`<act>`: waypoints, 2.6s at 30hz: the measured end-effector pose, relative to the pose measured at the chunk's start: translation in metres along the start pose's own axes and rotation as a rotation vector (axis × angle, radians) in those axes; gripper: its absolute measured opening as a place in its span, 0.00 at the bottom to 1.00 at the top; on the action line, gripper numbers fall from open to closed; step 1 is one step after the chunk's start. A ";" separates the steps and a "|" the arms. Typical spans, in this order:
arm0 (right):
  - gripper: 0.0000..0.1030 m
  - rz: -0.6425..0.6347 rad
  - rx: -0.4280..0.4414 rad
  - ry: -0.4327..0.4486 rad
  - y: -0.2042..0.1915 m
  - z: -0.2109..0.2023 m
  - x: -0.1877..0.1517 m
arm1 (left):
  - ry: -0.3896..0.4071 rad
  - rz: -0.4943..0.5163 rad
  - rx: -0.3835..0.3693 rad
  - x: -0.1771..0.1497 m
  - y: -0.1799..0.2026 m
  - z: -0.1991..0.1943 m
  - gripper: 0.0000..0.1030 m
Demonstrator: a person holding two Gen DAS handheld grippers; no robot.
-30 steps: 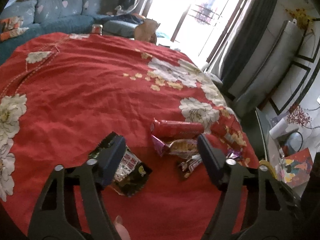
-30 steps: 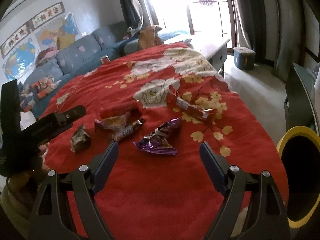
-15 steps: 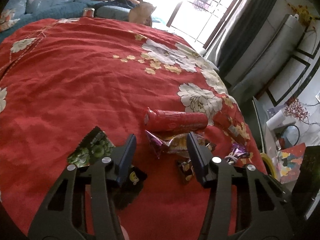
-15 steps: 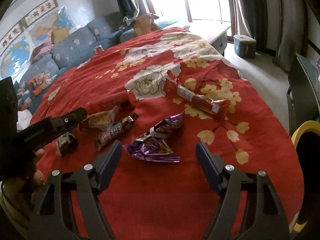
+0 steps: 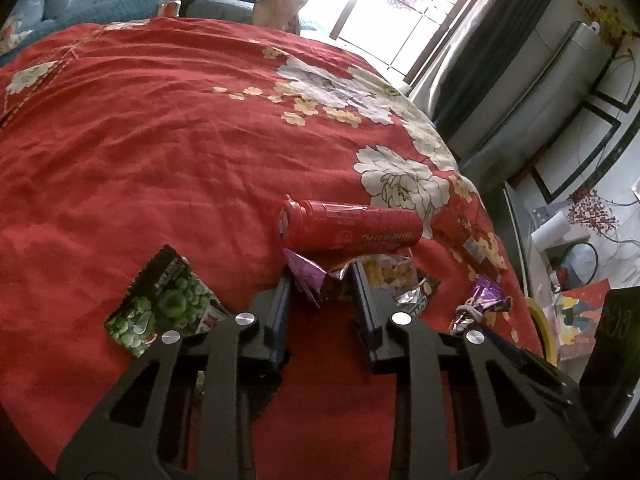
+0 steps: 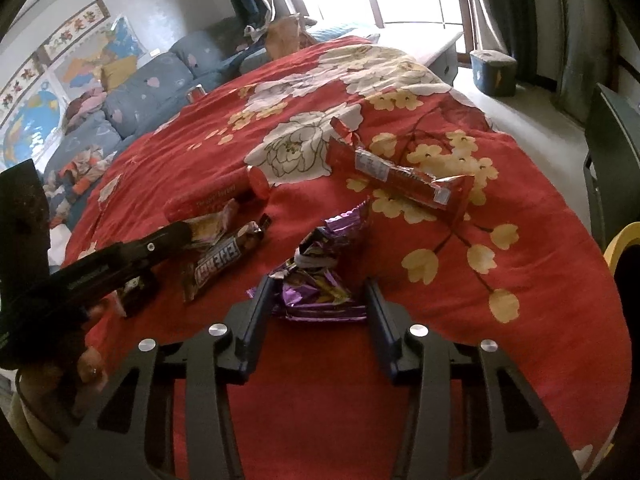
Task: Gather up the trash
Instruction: 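Grasp the purple candy wrapper with the right tool while the left tool grasps a pink-yellow wrapper, then carry the purple and pink-yellow wrappers over the bin with both tools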
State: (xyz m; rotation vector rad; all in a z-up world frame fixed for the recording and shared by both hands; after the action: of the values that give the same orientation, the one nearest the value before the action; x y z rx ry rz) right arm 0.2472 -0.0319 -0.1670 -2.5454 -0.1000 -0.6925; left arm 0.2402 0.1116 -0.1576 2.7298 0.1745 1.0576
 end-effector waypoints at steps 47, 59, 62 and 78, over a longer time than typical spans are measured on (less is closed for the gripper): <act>0.38 0.056 0.037 0.226 0.040 -0.122 0.012 | 0.163 0.207 -0.093 0.019 0.110 -0.075 0.14; 0.38 0.128 0.012 0.310 0.074 -0.156 0.028 | 0.158 0.292 -0.133 0.013 0.155 -0.077 0.14; 0.38 0.142 0.005 0.329 0.083 -0.164 0.031 | 0.155 0.311 -0.141 0.010 0.166 -0.076 0.14; 0.38 0.251 -0.052 0.407 0.154 -0.201 0.038 | 0.125 0.434 -0.184 -0.005 0.231 -0.065 0.14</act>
State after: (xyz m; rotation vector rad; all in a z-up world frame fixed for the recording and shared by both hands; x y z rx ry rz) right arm 0.2188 -0.2658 -0.0663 -2.3531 0.3715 -1.0991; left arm 0.2011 -0.1040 -0.0594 2.5921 -0.4938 1.2761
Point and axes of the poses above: each gripper's, at about its wrist camera, not at the fingertips, and z roughly the way its jaws point, y to its right, x to its top, the point moved 9 cm from there along z, roughly the way its jaws point, and after that the axes turned 15 degrees about z, right-handed, at the moved point
